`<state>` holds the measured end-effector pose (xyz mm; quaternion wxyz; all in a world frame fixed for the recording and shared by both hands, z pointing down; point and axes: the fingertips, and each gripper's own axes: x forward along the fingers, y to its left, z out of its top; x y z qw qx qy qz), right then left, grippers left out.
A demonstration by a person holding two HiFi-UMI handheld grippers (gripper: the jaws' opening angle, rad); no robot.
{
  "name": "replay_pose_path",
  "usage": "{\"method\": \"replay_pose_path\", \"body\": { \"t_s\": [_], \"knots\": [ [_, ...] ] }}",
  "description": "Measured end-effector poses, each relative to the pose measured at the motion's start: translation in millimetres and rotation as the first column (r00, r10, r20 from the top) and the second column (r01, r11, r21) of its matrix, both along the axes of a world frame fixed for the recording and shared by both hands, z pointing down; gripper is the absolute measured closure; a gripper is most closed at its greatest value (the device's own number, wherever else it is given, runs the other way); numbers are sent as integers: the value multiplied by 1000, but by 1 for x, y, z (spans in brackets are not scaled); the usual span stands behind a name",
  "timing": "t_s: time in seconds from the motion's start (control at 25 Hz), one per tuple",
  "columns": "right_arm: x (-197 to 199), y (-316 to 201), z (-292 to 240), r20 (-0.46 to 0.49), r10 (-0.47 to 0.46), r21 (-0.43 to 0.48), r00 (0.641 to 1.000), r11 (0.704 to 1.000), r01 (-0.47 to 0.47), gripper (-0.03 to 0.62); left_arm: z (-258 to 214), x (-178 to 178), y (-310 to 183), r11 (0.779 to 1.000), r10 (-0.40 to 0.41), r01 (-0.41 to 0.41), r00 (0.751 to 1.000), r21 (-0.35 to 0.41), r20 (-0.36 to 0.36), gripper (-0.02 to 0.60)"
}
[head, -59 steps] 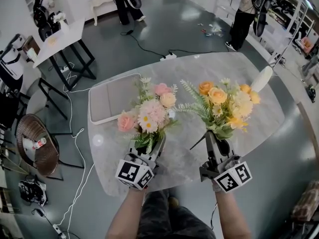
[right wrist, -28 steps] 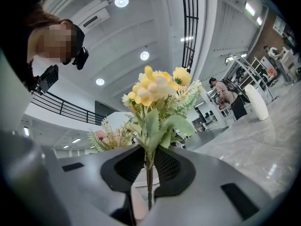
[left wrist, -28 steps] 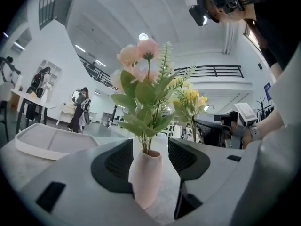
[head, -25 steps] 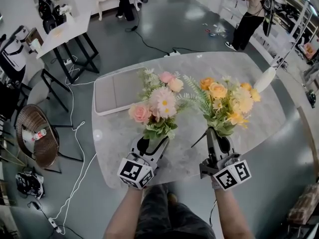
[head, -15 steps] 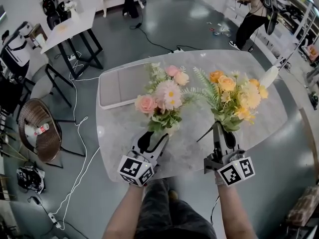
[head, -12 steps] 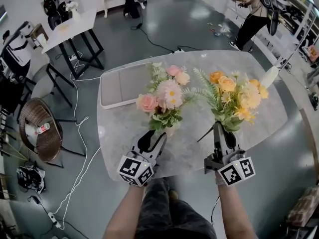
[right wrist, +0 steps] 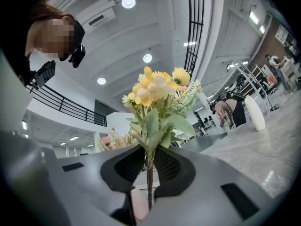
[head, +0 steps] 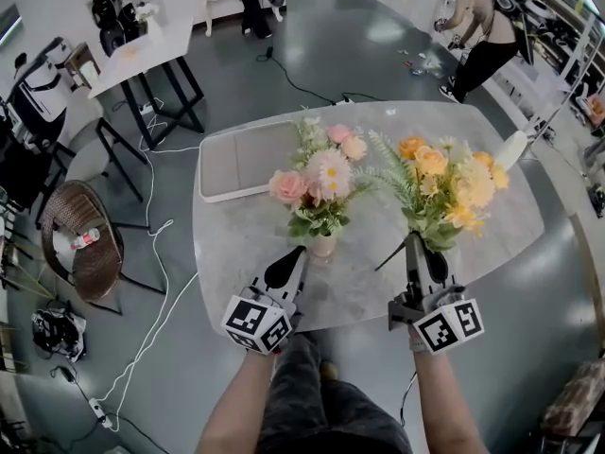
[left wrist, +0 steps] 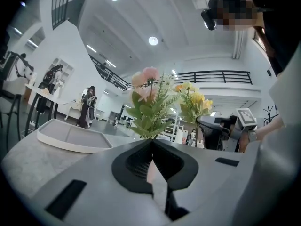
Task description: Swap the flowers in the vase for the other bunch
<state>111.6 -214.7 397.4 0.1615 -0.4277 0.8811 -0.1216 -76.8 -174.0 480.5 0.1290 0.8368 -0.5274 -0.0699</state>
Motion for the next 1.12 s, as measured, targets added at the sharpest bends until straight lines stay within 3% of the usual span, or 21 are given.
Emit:
{"method": "replay_pose_path", "body": {
  "t_s": [0.36,0.56,1.12],
  "knots": [
    [-6,10,-13,-1,-15,5,1000,1000,15,525,-23,-4,11,1000,-18,18,1000,10,-25,568],
    [-9,16,-24,-2,-31,18,1000,999,31,525,-43,-7,16,999,-36,39,996,32,-79,568],
    [-28,25,-32,-4,-77,38,997,996,77,525,-75,-15,25,995,-47,53,996,84,-71,568]
  ]
}}
